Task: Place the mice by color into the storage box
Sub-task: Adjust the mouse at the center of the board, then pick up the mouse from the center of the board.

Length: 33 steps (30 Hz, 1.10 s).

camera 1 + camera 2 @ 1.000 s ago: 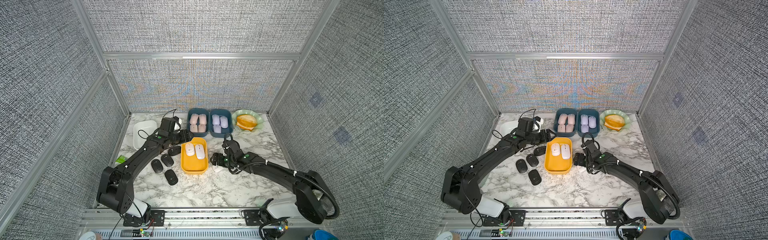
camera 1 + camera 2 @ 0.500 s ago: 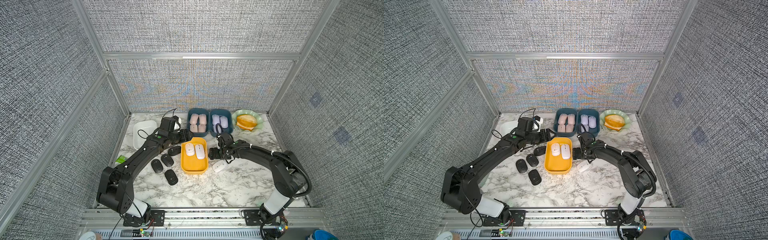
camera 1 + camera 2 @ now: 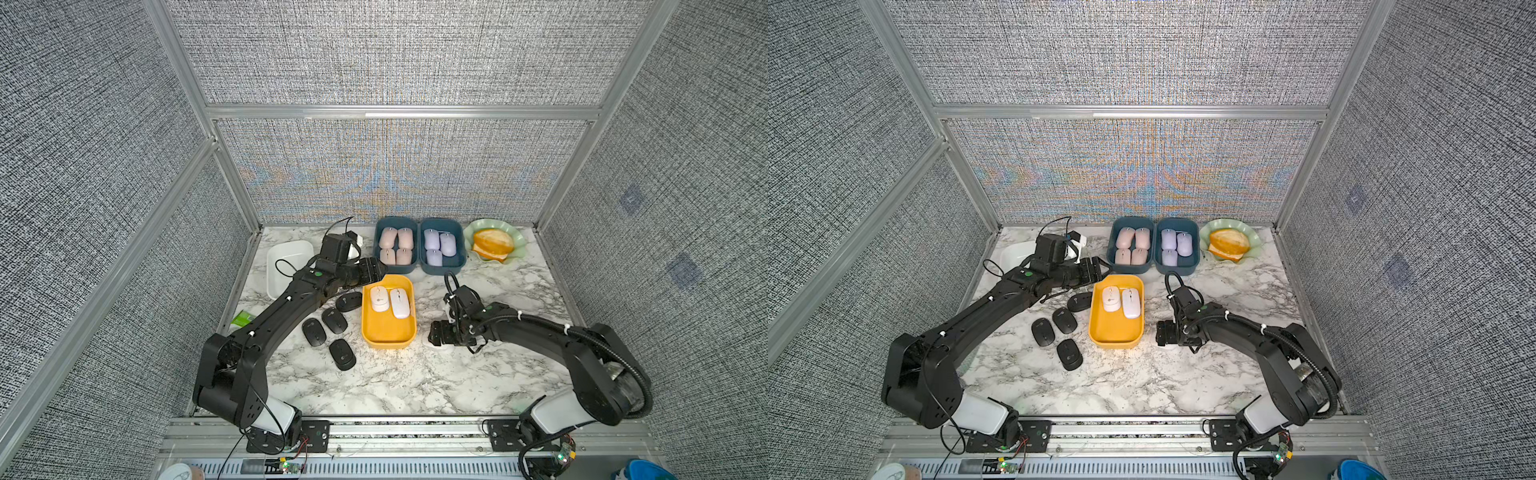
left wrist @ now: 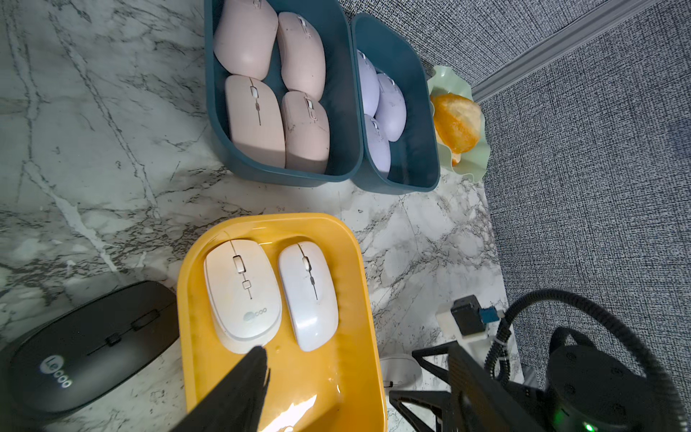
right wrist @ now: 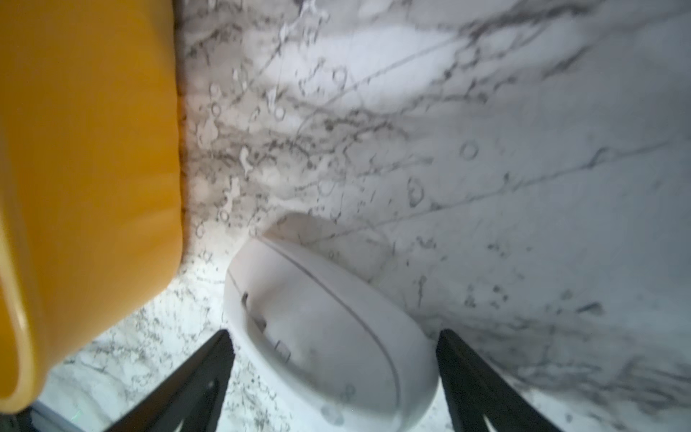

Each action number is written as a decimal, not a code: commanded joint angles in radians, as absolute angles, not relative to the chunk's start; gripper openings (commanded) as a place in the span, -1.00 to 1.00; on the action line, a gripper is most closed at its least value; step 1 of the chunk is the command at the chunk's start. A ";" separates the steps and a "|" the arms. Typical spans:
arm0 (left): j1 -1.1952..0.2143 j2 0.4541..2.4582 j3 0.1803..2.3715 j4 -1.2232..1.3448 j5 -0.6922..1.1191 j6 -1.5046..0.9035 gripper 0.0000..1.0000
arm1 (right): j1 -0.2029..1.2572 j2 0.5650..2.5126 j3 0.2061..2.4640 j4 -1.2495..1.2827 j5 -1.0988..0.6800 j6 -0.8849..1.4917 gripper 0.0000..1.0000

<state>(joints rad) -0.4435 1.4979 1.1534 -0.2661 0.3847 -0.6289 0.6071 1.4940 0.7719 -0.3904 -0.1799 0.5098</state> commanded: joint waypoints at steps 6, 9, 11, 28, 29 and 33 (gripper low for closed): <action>-0.445 1.507 1.157 -0.286 0.374 -0.618 0.55 | 0.748 1.495 0.782 -0.480 -0.126 0.531 0.76; -0.445 1.509 1.158 -0.285 0.376 -0.618 0.54 | 0.792 1.517 0.845 -0.578 0.008 0.516 0.76; -0.445 1.512 1.158 -0.286 0.377 -0.618 0.55 | 0.815 1.549 0.888 -0.633 0.101 0.500 0.76; -0.445 1.521 1.172 -0.307 0.345 -0.601 0.54 | 0.861 1.703 1.008 -0.614 0.169 0.426 0.20; -0.445 1.522 1.172 -0.310 0.345 -0.603 0.54 | 0.860 1.689 0.998 -0.615 0.174 0.434 0.17; -0.445 1.520 1.177 -0.312 0.352 -0.603 0.54 | 0.862 1.638 0.982 -0.635 0.198 0.469 0.11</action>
<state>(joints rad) -0.4435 1.5219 1.1671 -0.3111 0.3481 -0.6090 0.8585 1.6623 0.9855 -0.6044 0.1665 0.4316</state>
